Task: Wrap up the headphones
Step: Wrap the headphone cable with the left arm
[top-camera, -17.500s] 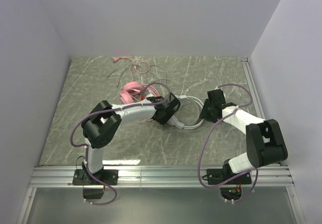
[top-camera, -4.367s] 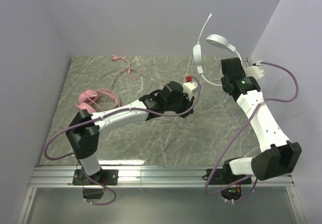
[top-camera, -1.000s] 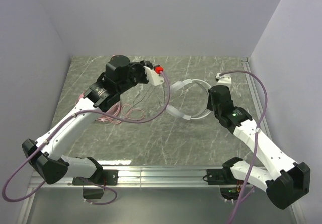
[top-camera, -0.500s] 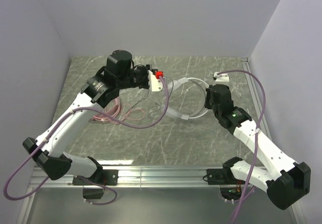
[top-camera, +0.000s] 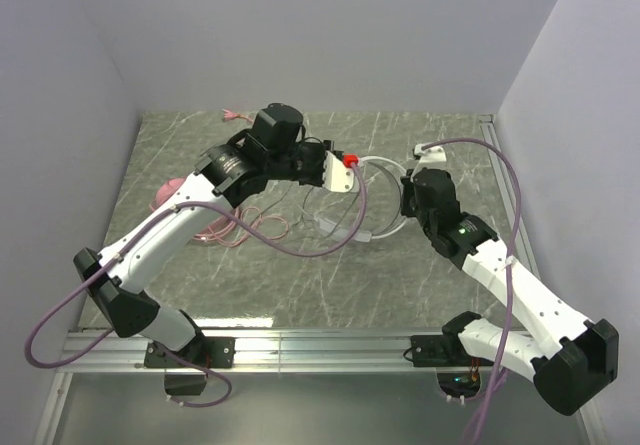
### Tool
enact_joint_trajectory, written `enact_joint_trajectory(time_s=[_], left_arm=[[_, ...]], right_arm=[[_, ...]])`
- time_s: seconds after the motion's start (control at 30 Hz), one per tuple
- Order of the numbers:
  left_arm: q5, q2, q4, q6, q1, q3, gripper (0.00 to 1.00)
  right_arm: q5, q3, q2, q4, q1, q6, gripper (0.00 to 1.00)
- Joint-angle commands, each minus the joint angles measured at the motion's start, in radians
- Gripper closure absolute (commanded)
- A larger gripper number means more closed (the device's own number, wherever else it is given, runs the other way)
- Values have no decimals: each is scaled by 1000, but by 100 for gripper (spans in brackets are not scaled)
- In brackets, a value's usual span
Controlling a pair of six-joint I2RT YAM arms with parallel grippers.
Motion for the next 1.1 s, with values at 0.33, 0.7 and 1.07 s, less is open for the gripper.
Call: enact_joint_trajectory(time_s=[0.33, 0.7, 1.07], left_arm=[[-114, 65, 88, 37, 23, 95, 99], [147, 87, 202, -84, 121, 62, 99], [283, 23, 385, -316, 129, -139, 93]], right_arm=[[-68, -6, -50, 129, 76, -29, 100], [-192, -64, -162, 227, 88, -35, 100], [-230, -64, -232, 305, 86, 37, 100]])
